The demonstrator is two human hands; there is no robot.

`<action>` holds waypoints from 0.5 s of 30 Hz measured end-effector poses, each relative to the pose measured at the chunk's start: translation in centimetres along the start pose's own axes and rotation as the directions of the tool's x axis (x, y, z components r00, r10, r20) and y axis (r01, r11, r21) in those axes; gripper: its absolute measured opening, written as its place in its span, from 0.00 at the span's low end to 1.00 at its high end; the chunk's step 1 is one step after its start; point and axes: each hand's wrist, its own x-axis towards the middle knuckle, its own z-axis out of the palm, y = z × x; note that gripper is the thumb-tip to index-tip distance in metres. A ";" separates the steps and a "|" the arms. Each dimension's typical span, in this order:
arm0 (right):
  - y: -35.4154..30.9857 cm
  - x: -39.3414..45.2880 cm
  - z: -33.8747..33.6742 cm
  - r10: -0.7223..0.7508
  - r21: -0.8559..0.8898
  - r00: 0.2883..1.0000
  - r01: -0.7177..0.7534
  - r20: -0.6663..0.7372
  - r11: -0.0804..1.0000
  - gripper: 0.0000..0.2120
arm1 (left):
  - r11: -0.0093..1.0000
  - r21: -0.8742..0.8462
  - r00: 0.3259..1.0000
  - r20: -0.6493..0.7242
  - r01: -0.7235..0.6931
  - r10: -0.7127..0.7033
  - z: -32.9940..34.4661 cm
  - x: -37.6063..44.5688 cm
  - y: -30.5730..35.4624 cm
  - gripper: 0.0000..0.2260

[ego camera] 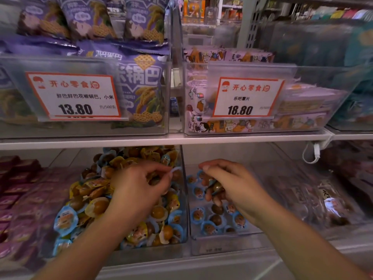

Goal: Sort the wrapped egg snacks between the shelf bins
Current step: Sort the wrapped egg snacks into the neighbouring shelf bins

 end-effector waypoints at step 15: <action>1.2 1.8 -3.9 0.180 -0.162 0.977 -0.197 -0.115 0.967 0.12 | 0.970 0.072 0.965 0.137 -0.234 0.223 1.0 -1.5 -0.1 0.11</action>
